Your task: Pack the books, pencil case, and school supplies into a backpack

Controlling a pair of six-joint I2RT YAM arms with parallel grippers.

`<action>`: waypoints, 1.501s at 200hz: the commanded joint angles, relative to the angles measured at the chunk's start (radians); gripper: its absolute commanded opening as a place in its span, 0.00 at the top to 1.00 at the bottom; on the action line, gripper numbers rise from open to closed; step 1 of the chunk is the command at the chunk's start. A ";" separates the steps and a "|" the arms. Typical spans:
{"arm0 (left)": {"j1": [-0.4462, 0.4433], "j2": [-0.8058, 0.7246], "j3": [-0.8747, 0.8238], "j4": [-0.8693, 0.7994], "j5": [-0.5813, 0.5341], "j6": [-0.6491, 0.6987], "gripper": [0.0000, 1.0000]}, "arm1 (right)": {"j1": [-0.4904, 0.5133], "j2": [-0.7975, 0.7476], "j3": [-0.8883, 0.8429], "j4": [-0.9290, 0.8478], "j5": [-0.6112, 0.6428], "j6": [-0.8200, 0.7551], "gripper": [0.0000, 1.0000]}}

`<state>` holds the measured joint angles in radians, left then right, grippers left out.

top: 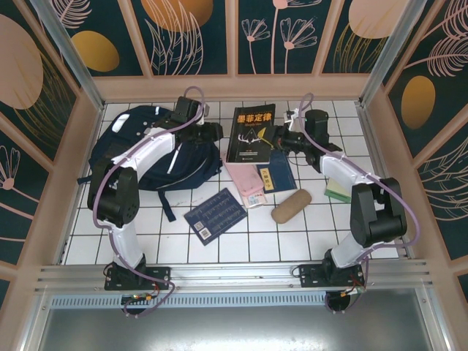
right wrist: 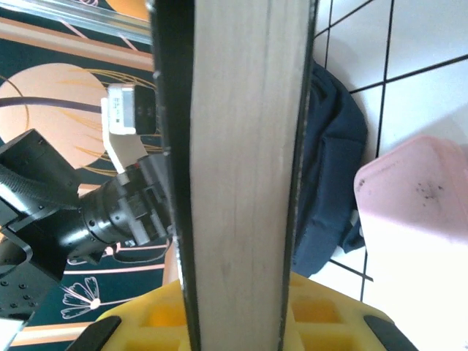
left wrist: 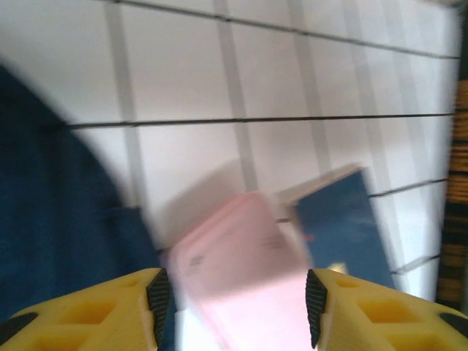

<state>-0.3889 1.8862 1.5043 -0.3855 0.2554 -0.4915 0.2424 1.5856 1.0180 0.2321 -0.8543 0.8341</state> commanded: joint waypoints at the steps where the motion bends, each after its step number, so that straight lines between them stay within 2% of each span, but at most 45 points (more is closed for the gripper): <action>1: 0.002 -0.010 -0.008 -0.209 -0.279 0.105 0.43 | 0.004 -0.077 0.014 -0.004 -0.001 -0.079 1.00; 25: 0.002 0.020 -0.004 -0.290 -0.392 0.144 0.42 | 0.003 -0.092 0.014 -0.012 -0.008 -0.094 1.00; 74: -0.019 0.072 -0.035 -0.263 -0.418 0.196 0.38 | 0.007 -0.109 0.016 -0.055 0.054 -0.121 1.00; 92: -0.047 0.117 -0.025 -0.275 -0.502 0.222 0.38 | 0.006 -0.114 0.040 -0.098 0.083 -0.147 1.00; 114: -0.056 0.141 -0.029 -0.268 -0.543 0.247 0.43 | 0.009 -0.126 0.034 -0.086 0.111 -0.132 1.00; 124: -0.056 0.138 -0.038 -0.255 -0.555 0.261 0.51 | 0.012 -0.131 0.021 -0.066 0.126 -0.104 1.00; 156: -0.056 0.114 -0.038 -0.235 -0.556 0.237 1.00 | 0.051 -0.147 -0.043 0.045 0.177 -0.016 1.00; 206: -0.052 -0.002 0.042 -0.259 -0.555 0.203 1.00 | 0.113 -0.092 -0.120 0.314 0.210 0.143 1.00; 241: -0.019 -0.038 0.187 -0.340 -0.486 0.191 1.00 | 0.145 -0.006 -0.078 0.364 0.227 0.191 1.00; 300: 0.076 -0.117 0.313 -0.370 -0.349 0.189 1.00 | 0.237 0.147 0.020 0.437 0.295 0.214 1.00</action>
<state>-0.3416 1.8511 1.7489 -0.7704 -0.1852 -0.2913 0.4419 1.6844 0.9493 0.5003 -0.5758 1.0222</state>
